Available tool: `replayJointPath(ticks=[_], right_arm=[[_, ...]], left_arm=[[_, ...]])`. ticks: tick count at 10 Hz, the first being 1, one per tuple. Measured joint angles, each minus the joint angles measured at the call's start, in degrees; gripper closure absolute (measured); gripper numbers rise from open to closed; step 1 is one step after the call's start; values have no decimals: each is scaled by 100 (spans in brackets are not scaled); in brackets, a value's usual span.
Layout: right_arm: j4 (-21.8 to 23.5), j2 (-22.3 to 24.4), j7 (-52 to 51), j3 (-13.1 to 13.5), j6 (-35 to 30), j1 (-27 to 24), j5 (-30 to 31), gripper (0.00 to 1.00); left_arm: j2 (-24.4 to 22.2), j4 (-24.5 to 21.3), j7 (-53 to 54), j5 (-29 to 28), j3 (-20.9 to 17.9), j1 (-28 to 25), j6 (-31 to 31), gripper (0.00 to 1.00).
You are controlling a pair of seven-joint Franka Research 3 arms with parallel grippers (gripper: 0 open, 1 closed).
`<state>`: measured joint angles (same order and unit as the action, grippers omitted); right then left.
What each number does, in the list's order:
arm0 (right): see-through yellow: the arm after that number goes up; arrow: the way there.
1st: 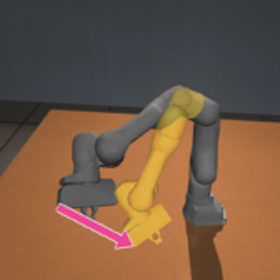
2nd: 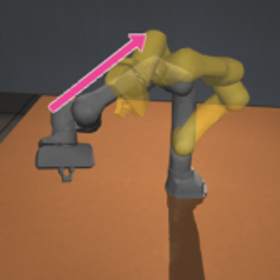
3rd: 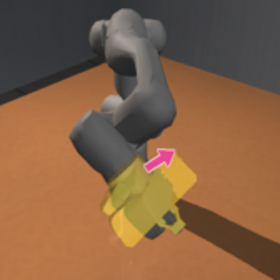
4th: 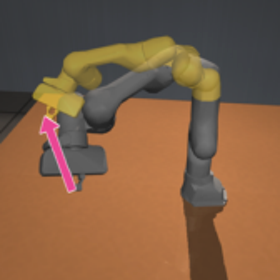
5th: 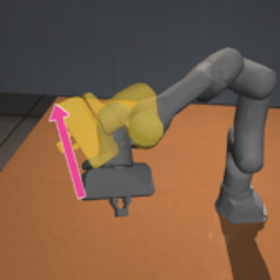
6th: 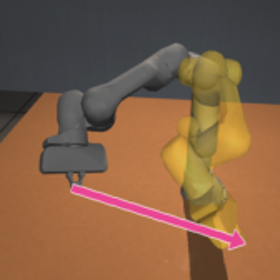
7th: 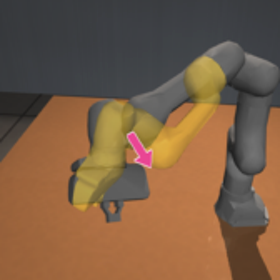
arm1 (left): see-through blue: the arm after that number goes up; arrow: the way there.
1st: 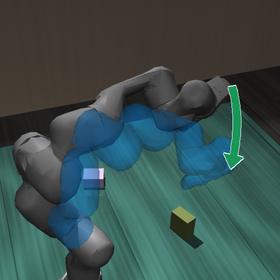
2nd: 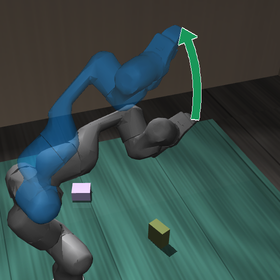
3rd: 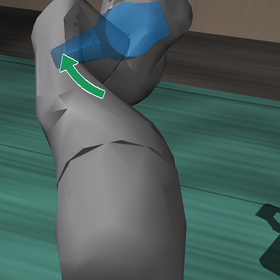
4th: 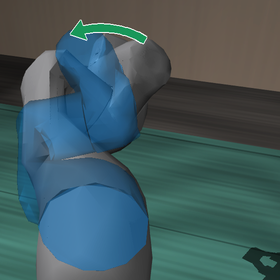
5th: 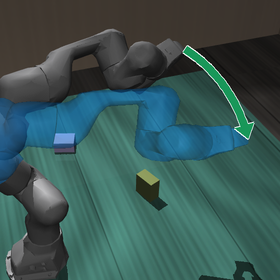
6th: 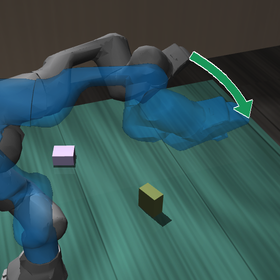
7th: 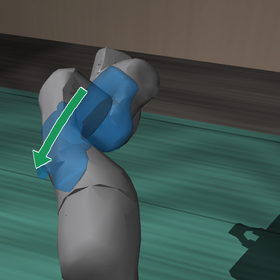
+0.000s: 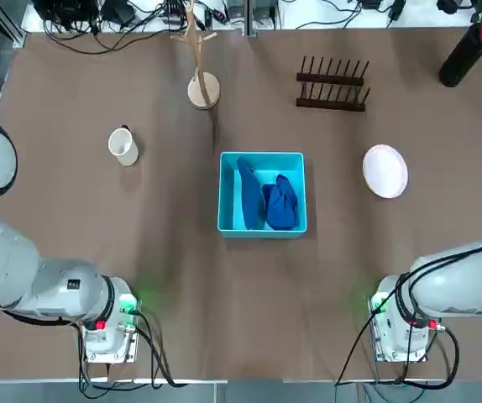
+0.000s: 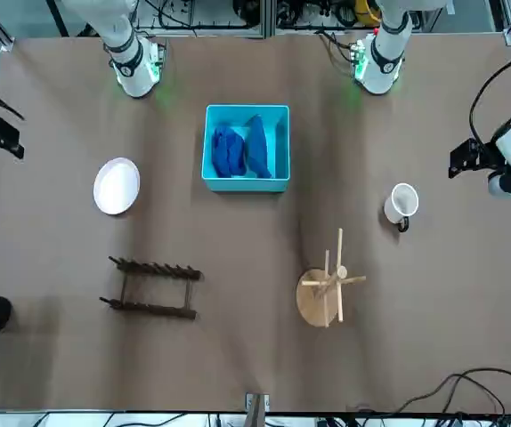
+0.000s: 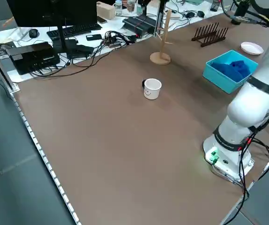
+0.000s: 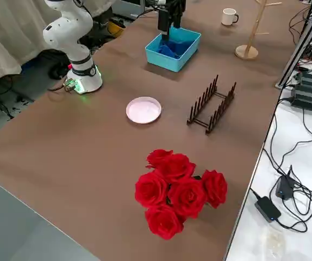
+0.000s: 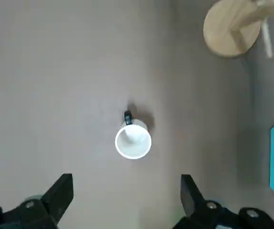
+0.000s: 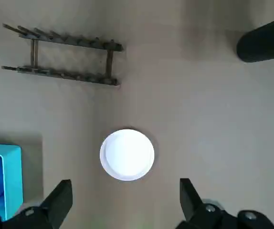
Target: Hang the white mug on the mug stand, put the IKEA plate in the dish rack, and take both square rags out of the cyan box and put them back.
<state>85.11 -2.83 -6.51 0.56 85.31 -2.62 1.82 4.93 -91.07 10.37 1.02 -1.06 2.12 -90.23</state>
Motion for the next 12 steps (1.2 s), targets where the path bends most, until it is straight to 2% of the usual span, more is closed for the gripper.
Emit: replayJointPath(ticks=[2, 4, 7, 9, 11, 12], right_arm=[[773, -30, 0, 2, 679, 0, 0, 1], [1489, -3, 0, 12, 1315, -5, 0, 1], [2385, 131, -192, 41, 2095, -102, 3, 3], [3038, 187, -416, 68, 2623, -181, 5, 4], [3759, 320, -708, 76, 3346, -330, 5, 3], [4105, 395, -761, 77, 3667, -370, 5, 3]], left_arm=[[-36, -744, 164, 50, -5, -247, -795, 0], [-182, -1682, 181, 70, -38, -364, -1630, 0], [-541, -3247, 180, 79, -438, -200, -2767, 0], [-590, -4101, 180, 79, -687, -86, -3593, 1], [-528, -4619, 180, 86, -914, 111, -4279, 1], [-414, -4688, 175, 151, -933, 131, -4434, 3]])
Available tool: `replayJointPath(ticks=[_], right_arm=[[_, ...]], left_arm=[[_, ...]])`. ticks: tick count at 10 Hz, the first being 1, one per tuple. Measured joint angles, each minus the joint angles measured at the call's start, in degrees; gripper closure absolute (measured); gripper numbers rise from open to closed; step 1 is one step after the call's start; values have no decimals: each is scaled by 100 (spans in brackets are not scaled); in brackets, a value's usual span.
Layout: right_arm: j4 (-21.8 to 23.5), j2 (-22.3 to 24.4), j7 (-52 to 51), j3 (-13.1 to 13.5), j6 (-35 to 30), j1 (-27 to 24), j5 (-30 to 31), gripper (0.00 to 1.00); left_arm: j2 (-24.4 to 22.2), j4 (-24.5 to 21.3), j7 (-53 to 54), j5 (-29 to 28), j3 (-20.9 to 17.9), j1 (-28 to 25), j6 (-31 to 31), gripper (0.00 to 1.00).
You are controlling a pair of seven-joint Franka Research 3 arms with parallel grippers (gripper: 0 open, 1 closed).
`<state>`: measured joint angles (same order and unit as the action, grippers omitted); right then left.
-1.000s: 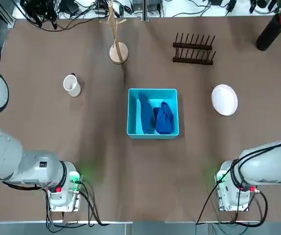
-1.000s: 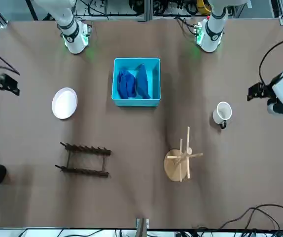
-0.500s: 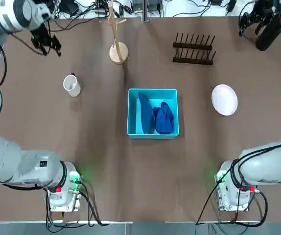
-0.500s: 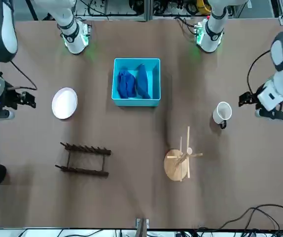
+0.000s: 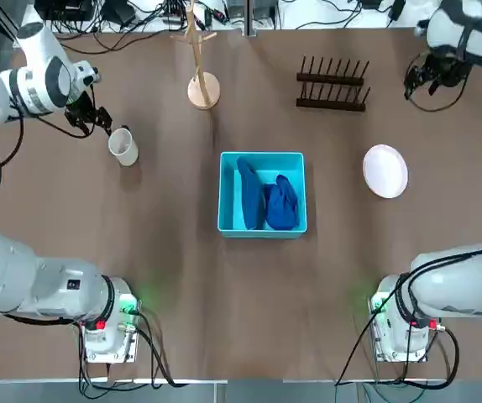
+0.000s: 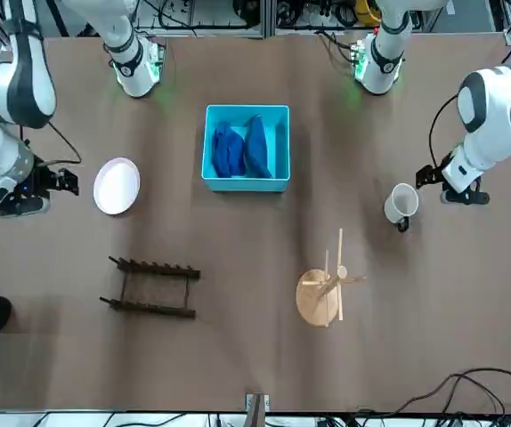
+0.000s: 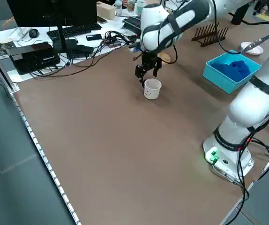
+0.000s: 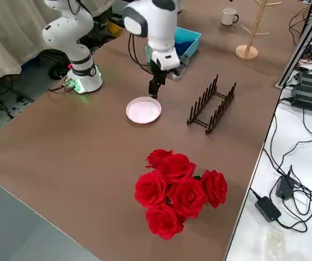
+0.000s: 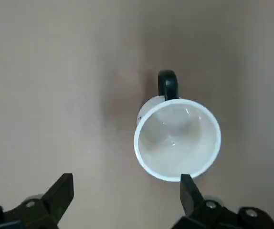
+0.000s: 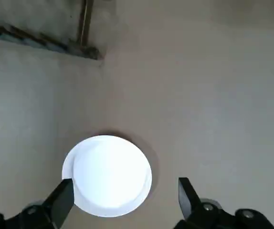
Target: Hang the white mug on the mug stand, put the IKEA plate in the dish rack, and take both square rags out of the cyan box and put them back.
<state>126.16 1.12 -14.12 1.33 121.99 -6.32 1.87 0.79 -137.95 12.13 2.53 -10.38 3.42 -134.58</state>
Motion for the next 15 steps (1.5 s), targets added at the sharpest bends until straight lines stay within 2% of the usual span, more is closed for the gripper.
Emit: replayJointPath(ticks=[3, 6, 7, 8, 12, 13, 15], right_arm=[[743, 75, -7, 0, 833, -41, 0, 3], [1383, 77, -108, 1, 1687, -65, 0, 4], [1542, 77, -186, 2, 1964, -89, 0, 5], [1645, 76, -274, 3, 2175, -156, 0, 6], [1916, -80, -804, 6, 2848, -589, 0, 6], [1916, -135, -833, 6, 2906, -626, 0, 6], [1924, -250, -841, 6, 3057, -651, 0, 6]], left_arm=[[511, -10, 0, 325, -3, 109, -268, 4], [888, -7, -9, 352, -12, 143, -522, 8], [978, -6, -9, 353, -15, 144, -588, 17], [1018, -1, -10, 353, -15, 144, -609, 21], [1017, 59, -9, 353, -15, 146, -616, 85], [997, 85, -9, 353, -12, 155, -619, 94], [855, 170, -4, 353, 19, 177, -634, 94]])
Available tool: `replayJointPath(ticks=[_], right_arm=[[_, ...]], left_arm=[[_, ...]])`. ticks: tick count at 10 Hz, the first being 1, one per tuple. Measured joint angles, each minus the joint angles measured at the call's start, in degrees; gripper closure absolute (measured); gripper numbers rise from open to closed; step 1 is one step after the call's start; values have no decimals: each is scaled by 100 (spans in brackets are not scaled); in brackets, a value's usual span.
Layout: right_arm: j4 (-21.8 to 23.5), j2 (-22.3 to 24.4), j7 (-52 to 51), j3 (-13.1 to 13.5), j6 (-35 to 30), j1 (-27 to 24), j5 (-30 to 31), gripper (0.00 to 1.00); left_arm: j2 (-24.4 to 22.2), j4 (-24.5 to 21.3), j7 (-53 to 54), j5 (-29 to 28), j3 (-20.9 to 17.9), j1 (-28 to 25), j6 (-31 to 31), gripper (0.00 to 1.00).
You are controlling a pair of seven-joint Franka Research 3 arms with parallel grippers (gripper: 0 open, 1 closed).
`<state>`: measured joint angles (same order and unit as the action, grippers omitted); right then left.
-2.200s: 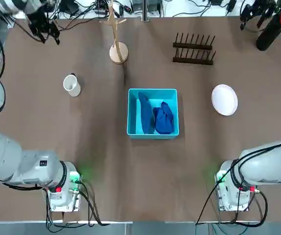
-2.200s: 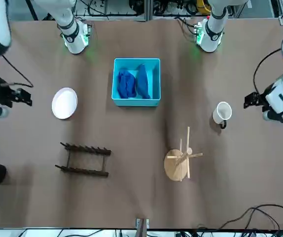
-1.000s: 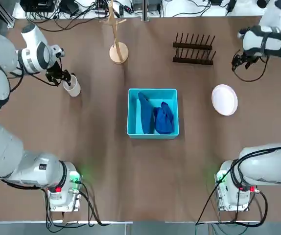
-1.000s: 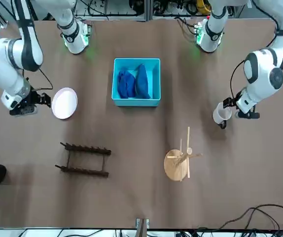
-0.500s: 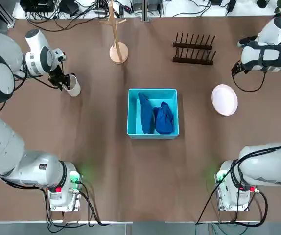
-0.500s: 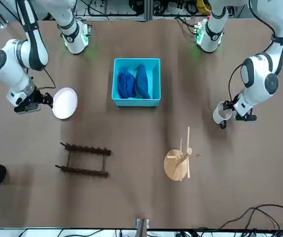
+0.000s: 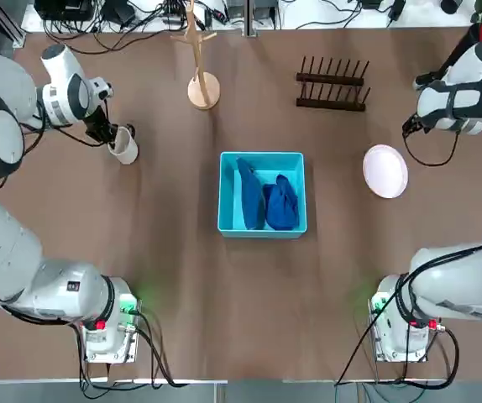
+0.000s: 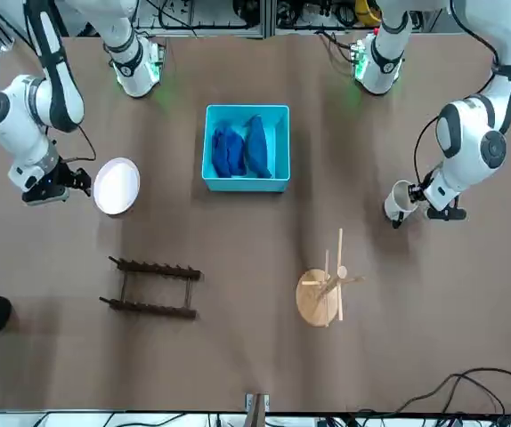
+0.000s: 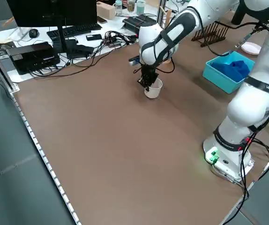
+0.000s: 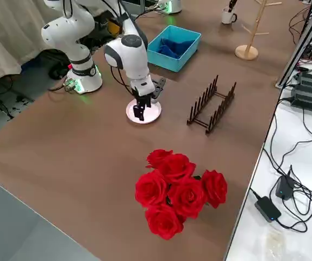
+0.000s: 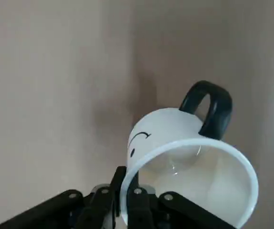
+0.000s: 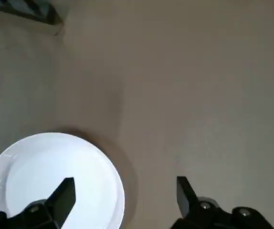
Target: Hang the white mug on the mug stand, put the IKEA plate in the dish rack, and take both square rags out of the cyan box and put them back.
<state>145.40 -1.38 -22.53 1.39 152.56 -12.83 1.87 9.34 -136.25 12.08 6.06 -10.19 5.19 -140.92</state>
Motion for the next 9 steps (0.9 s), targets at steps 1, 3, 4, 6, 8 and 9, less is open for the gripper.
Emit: replayJointPath(ticks=[1, 3, 4, 6, 8, 9], right_arm=[[31, -114, -7, 0, 219, -18, 0, 6], [269, -487, -44, 1, 1063, -82, 0, 6], [371, -733, -48, 1, 1423, -98, 0, 7], [383, -1027, -49, -3, 1599, -99, 0, 9], [383, -1111, -52, -9, 1616, -99, 0, 11], [384, -1151, -53, -13, 1650, -99, 0, 12]], left_arm=[[-138, 101, 7, 0, 59, 6, -8, 94], [-336, 541, 11, 0, 277, 14, -17, 94], [-355, 811, 17, 0, 367, 24, -17, 94], [-310, 1270, 23, 0, 588, 43, -179, 94], [-197, 1497, 24, 0, 836, 118, -606, 94], [-126, 1562, 24, 0, 947, 133, -792, 94]])
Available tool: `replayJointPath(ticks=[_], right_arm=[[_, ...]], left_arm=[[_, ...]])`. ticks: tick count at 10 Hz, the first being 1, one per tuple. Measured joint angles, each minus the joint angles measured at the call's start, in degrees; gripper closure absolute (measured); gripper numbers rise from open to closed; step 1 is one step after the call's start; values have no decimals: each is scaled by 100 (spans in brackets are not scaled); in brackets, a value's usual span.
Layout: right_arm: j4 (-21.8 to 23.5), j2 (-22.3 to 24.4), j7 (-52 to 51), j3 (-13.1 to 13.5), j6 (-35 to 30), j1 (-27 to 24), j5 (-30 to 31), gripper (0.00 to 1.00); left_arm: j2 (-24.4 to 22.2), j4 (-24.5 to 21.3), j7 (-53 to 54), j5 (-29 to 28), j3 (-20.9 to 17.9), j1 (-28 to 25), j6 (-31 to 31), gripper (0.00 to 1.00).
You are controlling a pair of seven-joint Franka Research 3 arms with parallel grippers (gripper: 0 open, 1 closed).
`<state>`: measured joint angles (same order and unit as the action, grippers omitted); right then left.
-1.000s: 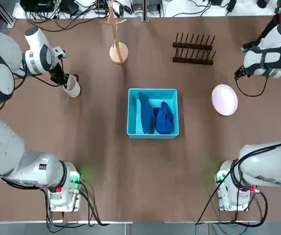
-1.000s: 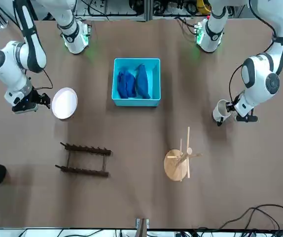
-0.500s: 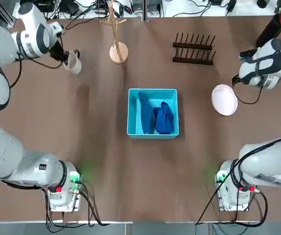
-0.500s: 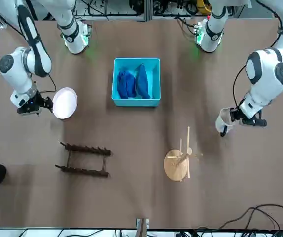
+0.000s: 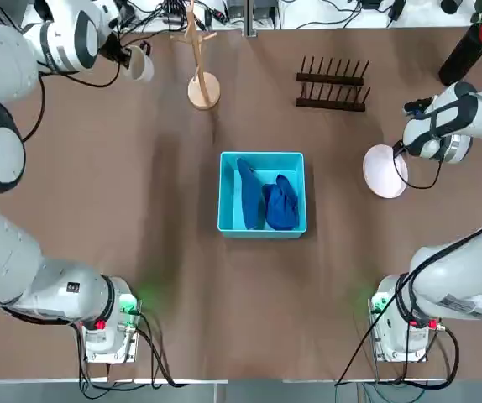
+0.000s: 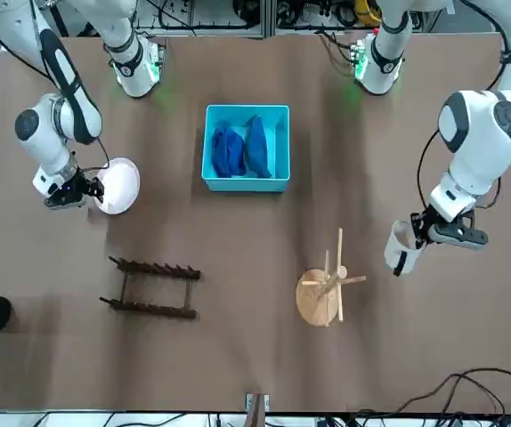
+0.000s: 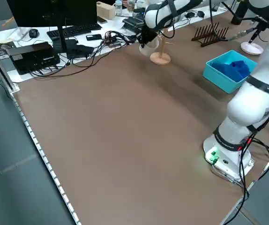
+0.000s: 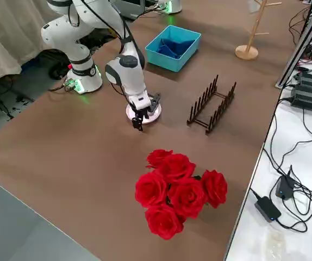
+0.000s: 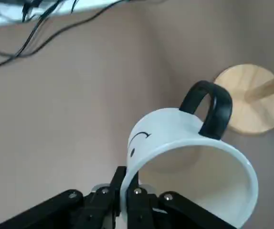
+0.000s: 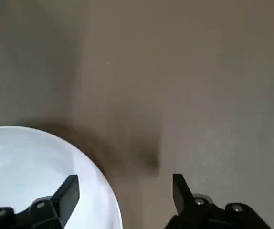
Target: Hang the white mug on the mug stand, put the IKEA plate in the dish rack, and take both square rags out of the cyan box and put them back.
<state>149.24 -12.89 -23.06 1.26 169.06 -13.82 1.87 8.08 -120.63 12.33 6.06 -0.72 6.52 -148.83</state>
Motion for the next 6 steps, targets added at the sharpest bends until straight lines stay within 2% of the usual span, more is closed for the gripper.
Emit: replayJointPath(ticks=[3, 4, 6], right_arm=[[3, -300, -1, -4, 422, 0, 0, 17], [1, -350, 4, -12, 471, 1, 0, 29], [-28, -333, 4, -8, 475, 1, 0, 63]], left_arm=[[328, 390, -82, 1, 209, 4, -203, 94], [401, 497, -180, 1, 265, 5, -206, 94], [454, 574, -413, 1, 386, 26, -299, 94]])
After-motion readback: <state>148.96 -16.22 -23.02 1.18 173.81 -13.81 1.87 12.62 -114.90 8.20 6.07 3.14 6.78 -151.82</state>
